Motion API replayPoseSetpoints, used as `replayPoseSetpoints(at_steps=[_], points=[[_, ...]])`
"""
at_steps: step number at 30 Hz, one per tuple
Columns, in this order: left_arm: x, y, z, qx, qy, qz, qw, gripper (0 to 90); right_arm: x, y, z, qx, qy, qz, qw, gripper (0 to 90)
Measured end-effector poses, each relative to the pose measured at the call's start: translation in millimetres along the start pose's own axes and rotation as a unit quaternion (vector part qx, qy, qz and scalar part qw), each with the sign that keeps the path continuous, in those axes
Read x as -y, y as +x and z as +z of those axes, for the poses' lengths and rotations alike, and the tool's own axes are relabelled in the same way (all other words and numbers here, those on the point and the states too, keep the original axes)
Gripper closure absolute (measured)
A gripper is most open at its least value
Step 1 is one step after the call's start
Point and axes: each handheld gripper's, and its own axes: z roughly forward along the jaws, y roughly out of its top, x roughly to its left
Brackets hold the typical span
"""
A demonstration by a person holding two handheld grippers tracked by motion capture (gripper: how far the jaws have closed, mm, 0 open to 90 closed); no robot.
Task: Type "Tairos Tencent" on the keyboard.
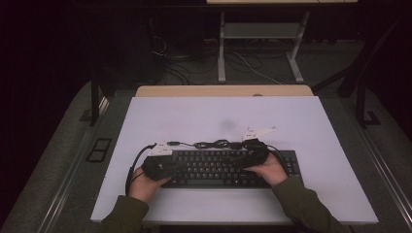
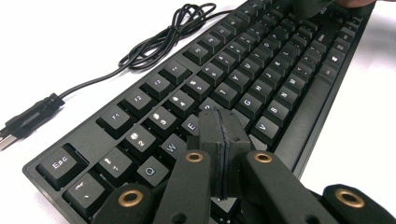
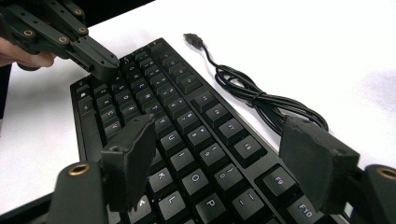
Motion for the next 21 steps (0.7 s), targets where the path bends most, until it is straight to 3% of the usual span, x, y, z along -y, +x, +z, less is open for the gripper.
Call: replayPoseSetpoints(at_steps=[18,21], points=[[-3.7,-8.8,1.1,0.012,-0.006,0.009,0.9999,89.3,3.3,-0.6,-6.7,-0.004,0.0,0.0,1.0,26.1],[-4.9,-10.2,3.2,0.015,-0.008,0.009,0.9998,84.3,3.9,-0.2,-10.0,-0.007,-0.001,0.001,1.0,26.5]])
